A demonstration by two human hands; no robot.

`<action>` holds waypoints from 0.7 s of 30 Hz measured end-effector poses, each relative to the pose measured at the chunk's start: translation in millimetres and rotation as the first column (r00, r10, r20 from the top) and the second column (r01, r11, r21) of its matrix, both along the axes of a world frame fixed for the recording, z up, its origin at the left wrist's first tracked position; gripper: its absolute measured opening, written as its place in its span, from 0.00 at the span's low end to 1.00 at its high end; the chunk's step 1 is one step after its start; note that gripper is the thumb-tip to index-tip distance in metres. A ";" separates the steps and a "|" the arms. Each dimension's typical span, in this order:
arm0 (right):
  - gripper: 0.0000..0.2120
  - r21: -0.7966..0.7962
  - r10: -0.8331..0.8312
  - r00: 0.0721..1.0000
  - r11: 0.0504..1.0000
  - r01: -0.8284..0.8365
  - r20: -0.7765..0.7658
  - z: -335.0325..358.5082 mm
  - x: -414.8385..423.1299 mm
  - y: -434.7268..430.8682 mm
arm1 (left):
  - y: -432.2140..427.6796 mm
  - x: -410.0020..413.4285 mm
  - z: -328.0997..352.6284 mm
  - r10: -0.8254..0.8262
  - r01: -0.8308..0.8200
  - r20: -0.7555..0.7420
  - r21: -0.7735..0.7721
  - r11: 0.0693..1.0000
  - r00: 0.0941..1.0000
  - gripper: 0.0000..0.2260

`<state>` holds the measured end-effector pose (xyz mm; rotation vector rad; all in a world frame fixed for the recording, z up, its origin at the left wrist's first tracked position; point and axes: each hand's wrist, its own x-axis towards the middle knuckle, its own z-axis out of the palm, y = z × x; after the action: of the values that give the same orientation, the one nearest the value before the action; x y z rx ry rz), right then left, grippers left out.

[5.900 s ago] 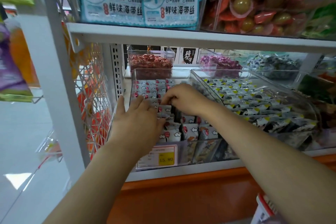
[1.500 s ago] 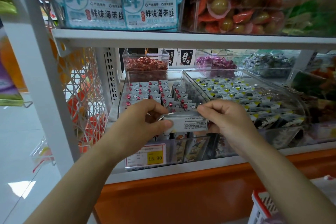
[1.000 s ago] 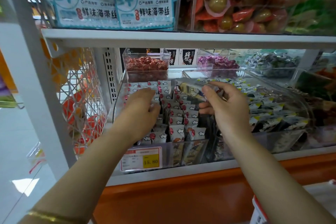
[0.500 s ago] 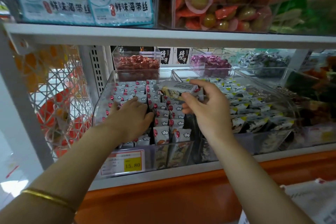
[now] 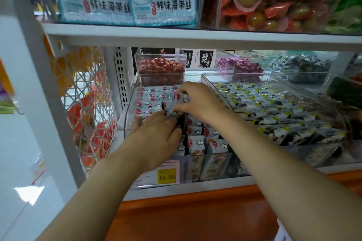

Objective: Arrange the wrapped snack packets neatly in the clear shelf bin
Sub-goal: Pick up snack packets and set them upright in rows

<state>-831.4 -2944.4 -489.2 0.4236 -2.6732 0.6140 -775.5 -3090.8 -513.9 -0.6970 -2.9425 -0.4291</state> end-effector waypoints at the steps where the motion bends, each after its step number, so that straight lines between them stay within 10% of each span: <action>1: 0.19 0.028 0.007 1.000 1.000 -0.007 0.012 0.0 -4.3 -3.1 | -1.0 -0.4 0.1 -0.002 0.001 0.005 0.017 1.000 1.000 0.19; 7: 0.10 0.274 0.056 0.978 0.955 -0.111 0.200 -5.6 -17.6 -18.1 | -4.1 -1.0 0.3 0.049 -0.047 -0.031 0.068 0.997 0.998 0.18; 12: 0.12 0.107 0.088 0.955 0.987 -0.122 0.282 2.9 -23.4 -10.7 | -0.8 -1.6 -3.2 0.069 -0.069 0.014 -0.055 0.996 0.997 0.24; 17: 0.11 -0.005 0.025 0.995 1.000 -0.025 0.093 6.6 -38.2 -12.7 | 0.6 -2.2 1.3 0.067 -0.065 0.027 -0.067 0.996 0.997 0.23; 21: 0.07 0.244 -0.029 0.998 0.970 0.016 0.052 0.8 -54.4 -21.9 | 2.7 -1.6 2.4 0.069 -0.066 0.035 -0.068 0.995 0.997 0.22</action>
<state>-885.7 -2966.3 -488.4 0.4465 -2.8131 0.2936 -777.2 -3088.1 -511.5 -0.6005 -3.0181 -0.3426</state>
